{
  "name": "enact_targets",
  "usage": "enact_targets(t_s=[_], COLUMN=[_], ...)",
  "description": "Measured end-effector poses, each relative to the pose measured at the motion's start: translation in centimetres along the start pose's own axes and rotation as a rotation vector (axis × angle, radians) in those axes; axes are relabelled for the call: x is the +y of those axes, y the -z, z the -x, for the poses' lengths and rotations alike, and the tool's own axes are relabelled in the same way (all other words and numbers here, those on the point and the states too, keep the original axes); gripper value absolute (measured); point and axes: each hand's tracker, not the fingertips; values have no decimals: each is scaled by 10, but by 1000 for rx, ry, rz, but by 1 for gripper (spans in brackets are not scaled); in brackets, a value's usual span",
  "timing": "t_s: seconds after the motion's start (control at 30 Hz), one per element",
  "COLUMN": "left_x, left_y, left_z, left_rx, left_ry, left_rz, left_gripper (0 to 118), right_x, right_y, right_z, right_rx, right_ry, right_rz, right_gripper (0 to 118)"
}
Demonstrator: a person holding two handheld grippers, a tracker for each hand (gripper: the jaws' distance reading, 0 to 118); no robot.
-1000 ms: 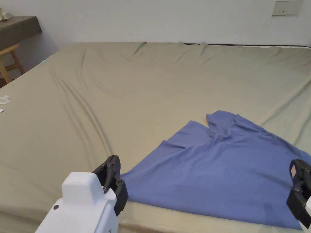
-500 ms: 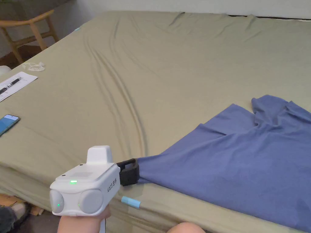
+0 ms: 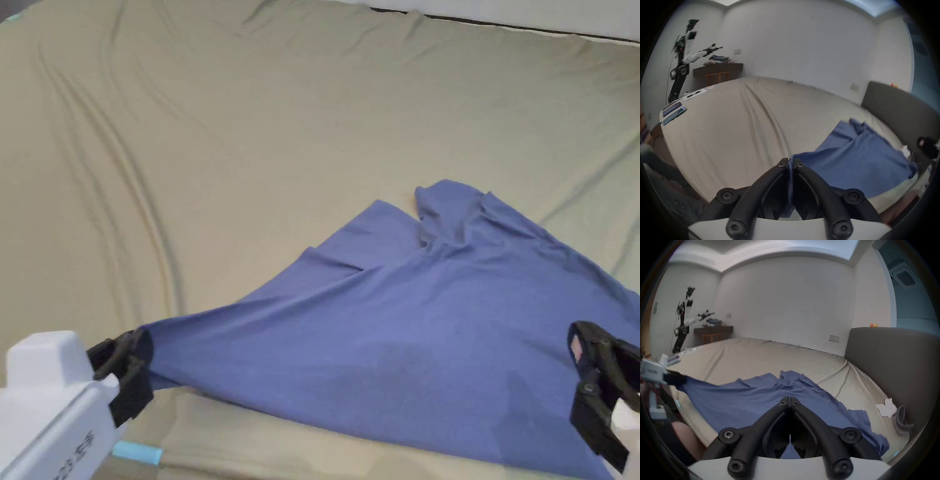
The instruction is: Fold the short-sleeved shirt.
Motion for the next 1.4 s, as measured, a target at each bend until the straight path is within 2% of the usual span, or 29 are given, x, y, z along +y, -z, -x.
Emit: enact_targets(t_s=[0.03,0.07,0.1,0.13,0.17,0.2,0.23,0.27,0.3,0.33,0.43,0.5,0.53,0.57,0.6,0.63,0.67,0.7,0.8,0.83,0.87,0.97,1.0,1.1,1.17,1.23,1.27,1.4], left_x=[-2,-4,-6,-7,-7,-6,-3,-1,2,4,5,6,5,5,4,3,3,3,6,10,16,37,45,73,98,126,141,204], left_y=[-6,-9,-11,-8,-4,-1,4,9,12,15,26,30,33,34,35,35,35,35,28,22,15,-9,-16,-36,-51,-64,-70,-100], left_z=[-5,-10,-14,-24,-26,-27,-28,-28,-28,-29,-17,-17,-18,-17,-17,-17,-17,-17,-16,-15,-13,-11,-10,-14,-17,-36,-42,-65], left_rx=[-4,-3,-2,-14,-23,-26,-31,-30,-32,-32,-24,-16,-12,-12,-12,-8,-7,-9,-19,-23,-33,-65,-84,-116,-147,-161,-154,-168], left_ry=[19,44,92,129,152,148,143,138,135,133,134,145,151,157,165,171,172,167,143,129,112,99,106,131,119,157,190,193], left_rz=[-10,-15,-21,-8,4,12,22,18,17,13,12,17,23,26,27,32,37,37,41,35,21,-25,-38,-71,-103,-141,-171,-232], left_gripper=[1,1,1,1,1,1,1,1,1,1,1,1,1,1,1,1,1,1,1,1,1,1,1,1,1,1,1,1], right_x=[-1,-1,-2,-2,-1,-2,-5,-9,-9,-12,-26,-31,-32,-33,-34,-37,-37,-35,-36,-35,-3,14,26,55,94,121,154,208], right_y=[17,33,53,80,109,140,173,200,227,254,310,331,338,341,341,341,333,324,333,334,379,364,305,241,198,148,111,16], right_z=[-7,-13,-21,-30,-39,-51,-62,-70,-80,-88,-107,-112,-112,-111,-110,-109,-104,-101,-106,-107,-88,-104,-122,-149,-163,-183,-181,-214], right_rx=[19,26,24,13,19,62,108,125,77,77,60,78,88,116,193,263,272,210,219,188,162,123,114,57,32,3,-17,-71], right_ry=[-12,-27,-49,-71,-80,-56,10,54,2,4,51,56,52,49,53,62,71,41,61,60,58,126,133,104,114,116,119,177], right_rz=[8,0,-3,15,63,132,234,333,278,351,422,421,423,421,444,474,469,441,479,451,399,307,277,195,137,75,25,-59], right_gripper=[4,23,53,77,87,87,109,118,118,118,116,102,92,67,42,23,15,4,3,3,2,2,2,2,2,2,2,2])
